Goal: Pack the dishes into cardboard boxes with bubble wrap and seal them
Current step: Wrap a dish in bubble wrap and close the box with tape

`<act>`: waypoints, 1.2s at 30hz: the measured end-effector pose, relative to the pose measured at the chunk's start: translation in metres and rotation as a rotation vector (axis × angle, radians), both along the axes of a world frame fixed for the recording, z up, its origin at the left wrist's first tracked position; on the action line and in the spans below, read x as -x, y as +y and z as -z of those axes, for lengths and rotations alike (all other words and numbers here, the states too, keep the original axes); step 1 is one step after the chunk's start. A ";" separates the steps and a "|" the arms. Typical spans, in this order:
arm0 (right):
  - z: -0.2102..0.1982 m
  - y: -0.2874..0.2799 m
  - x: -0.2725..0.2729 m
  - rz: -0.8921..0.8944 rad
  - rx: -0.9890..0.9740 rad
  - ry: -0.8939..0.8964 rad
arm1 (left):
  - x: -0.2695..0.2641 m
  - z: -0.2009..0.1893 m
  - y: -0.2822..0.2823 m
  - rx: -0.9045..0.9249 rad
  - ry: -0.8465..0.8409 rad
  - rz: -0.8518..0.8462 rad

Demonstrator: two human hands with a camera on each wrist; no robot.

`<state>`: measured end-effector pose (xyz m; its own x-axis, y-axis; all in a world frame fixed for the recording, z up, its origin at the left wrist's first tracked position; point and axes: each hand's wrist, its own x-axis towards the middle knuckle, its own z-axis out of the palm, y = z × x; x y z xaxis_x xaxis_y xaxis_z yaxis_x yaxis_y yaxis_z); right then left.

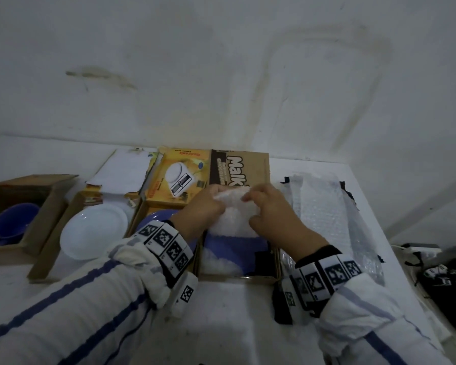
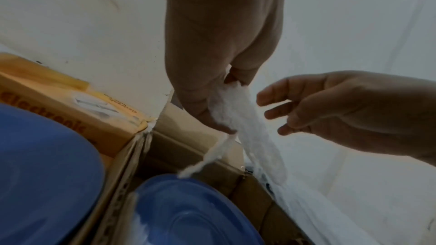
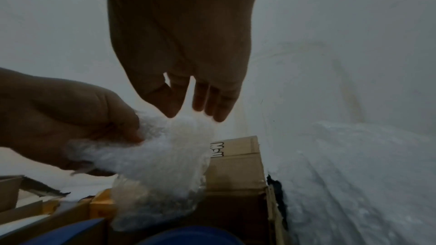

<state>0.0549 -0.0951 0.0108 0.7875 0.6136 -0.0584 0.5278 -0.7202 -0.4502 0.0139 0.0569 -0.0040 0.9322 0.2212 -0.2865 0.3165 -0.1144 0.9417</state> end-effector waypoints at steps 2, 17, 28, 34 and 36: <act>0.003 0.004 -0.004 0.025 0.058 -0.074 | 0.001 0.010 0.004 -0.048 -0.009 0.058; 0.043 0.021 -0.033 -0.033 0.643 0.029 | -0.016 0.070 0.032 -0.803 -0.040 0.263; 0.053 0.032 -0.024 -0.046 0.967 -0.131 | -0.014 0.066 0.040 -0.844 -0.069 0.393; 0.060 0.048 -0.034 -0.141 0.908 0.118 | -0.012 0.057 0.044 -0.871 -0.052 0.447; 0.060 0.053 -0.040 -0.129 0.913 0.216 | -0.012 0.056 0.046 -0.855 -0.047 0.467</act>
